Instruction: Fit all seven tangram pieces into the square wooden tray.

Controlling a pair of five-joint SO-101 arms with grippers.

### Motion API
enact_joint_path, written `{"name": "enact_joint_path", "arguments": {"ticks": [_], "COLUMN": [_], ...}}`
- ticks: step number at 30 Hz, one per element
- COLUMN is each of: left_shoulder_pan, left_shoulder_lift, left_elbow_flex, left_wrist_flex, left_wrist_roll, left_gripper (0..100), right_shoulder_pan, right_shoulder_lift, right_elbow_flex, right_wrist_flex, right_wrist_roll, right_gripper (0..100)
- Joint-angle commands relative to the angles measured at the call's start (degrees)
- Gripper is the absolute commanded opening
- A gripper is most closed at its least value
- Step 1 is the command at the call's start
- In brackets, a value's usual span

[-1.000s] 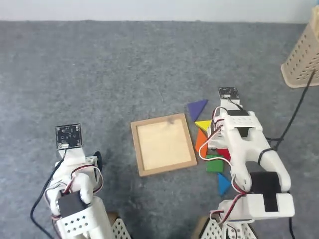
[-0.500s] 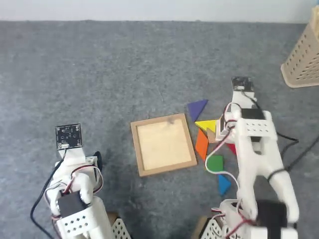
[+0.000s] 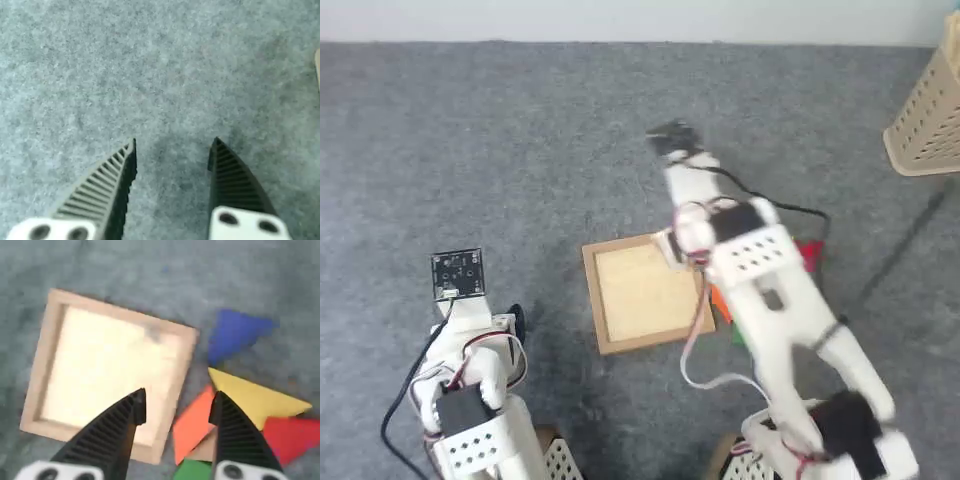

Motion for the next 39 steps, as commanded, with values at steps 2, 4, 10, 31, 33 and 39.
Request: {"name": "enact_joint_path", "arguments": {"ticks": [2, 4, 10, 31, 33, 39], "left_shoulder_pan": [0.3, 0.3, 0.3, 0.3, 0.3, 0.3], "left_shoulder_lift": [-0.7, -0.7, -0.7, -0.7, -0.7, -0.7], "left_elbow_flex": [-0.3, -0.3, -0.3, -0.3, -0.3, -0.3], "left_wrist_flex": [0.2, 0.2, 0.2, 0.2, 0.2, 0.2], "left_wrist_roll": [0.5, 0.5, 0.5, 0.5, 0.5, 0.5], "left_gripper": [23, 23, 23, 23, 23, 23], "right_shoulder_pan": [4.0, 9.7, 25.4, 27.6, 27.6, 27.6], "right_shoulder_lift": [3.7, 3.6, 4.5, 28.9, 29.4, 29.4], "right_elbow_flex": [-7.5, -6.4, -1.7, -13.3, -13.3, -12.3], "right_wrist_flex": [5.1, 5.1, -0.1, -1.4, -1.4, -1.3], "right_wrist_roll": [0.1, -0.4, -8.8, -17.1, -17.1, -17.1], "right_gripper": [19.9, 20.0, 20.3, 31.9, 28.8, 20.0]}}
